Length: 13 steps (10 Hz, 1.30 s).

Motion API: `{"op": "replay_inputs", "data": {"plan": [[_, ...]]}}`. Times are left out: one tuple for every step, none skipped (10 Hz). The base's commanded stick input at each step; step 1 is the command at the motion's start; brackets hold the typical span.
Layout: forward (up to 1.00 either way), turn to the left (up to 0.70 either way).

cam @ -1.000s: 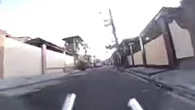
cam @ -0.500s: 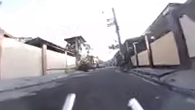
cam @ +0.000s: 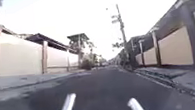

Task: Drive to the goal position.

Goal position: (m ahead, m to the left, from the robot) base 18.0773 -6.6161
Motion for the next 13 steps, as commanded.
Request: {"op": "replay_inputs", "data": {"plan": [[0.85,-0.34],[0.85,-0.34],[0.85,-0.34],[0.85,-0.34],[0.85,-0.34],[0.85,-0.34],[0.85,-0.34],[0.85,-0.34],[0.85,-0.34],[0.85,-0.34],[0.85,-0.26],[0.85,-0.14],[0.85,-0.02]]}}
